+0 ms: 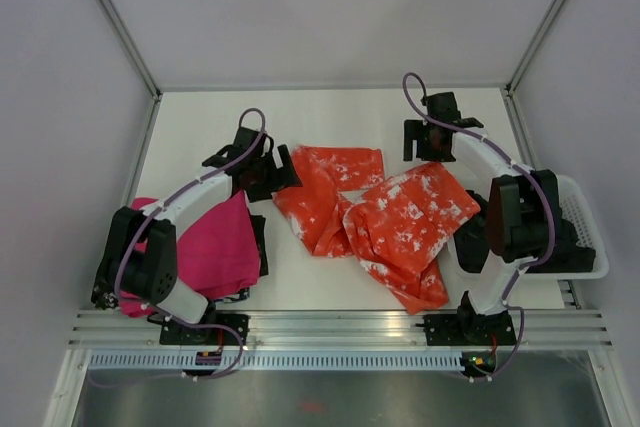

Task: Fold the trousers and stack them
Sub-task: Flatten the trousers out

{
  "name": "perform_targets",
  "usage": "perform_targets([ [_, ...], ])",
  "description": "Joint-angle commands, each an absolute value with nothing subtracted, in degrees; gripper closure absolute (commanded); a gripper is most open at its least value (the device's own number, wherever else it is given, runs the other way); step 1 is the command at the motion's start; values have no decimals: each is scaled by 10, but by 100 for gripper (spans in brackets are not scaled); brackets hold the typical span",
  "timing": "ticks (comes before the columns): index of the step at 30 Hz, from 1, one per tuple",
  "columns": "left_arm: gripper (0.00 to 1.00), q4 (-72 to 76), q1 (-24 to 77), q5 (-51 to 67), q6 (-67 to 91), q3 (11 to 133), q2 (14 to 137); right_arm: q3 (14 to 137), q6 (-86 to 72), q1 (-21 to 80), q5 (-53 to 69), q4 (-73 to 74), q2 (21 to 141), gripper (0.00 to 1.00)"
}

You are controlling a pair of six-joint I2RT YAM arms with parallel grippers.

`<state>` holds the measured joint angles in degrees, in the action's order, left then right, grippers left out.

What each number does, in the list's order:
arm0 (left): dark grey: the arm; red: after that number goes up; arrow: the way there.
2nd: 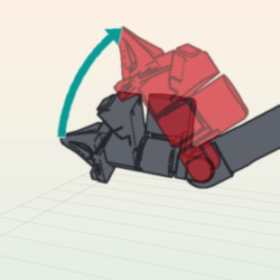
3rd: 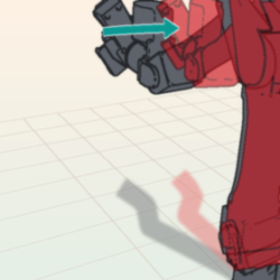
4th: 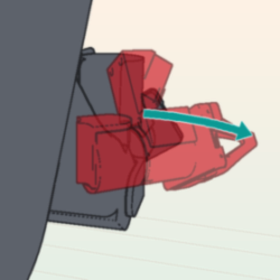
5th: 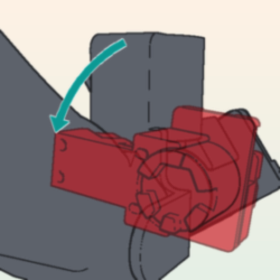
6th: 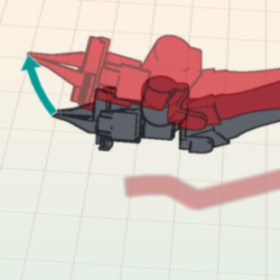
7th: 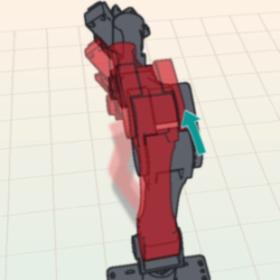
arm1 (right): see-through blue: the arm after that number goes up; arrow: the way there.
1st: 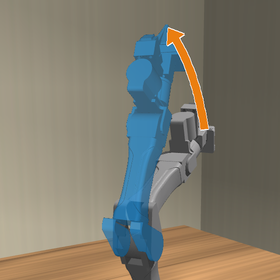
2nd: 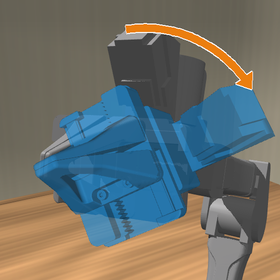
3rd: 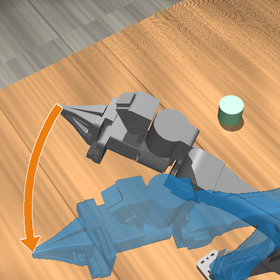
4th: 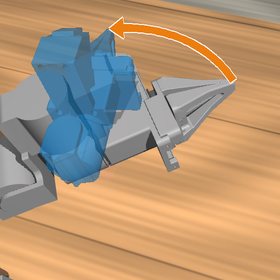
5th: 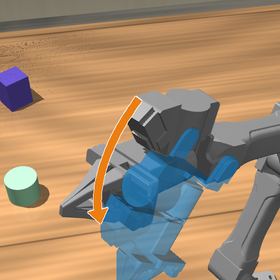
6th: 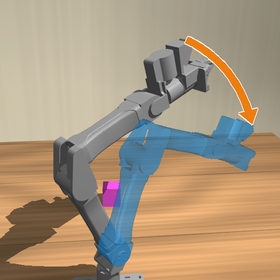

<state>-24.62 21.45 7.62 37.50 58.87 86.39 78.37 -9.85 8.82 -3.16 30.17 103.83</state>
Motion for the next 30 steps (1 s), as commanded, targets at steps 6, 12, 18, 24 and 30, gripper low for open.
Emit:
perform_targets([
  [6,0,-190,225,82,341,663,962,758,-102,88,-47,328,1015,28],
  [12,0,-164,231,86,349,704,1037,765,-108,88,-37,330,1006,98],
  [18,0,-146,234,57,334,720,1075,790,-116,88,17,311,946,100],
  [24,0,-192,236,-62,327,767,1092,796,-141,88,83,267,858,100],
  [30,0,-218,243,-156,347,832,1126,768,-152,88,111,255,805,100],
])
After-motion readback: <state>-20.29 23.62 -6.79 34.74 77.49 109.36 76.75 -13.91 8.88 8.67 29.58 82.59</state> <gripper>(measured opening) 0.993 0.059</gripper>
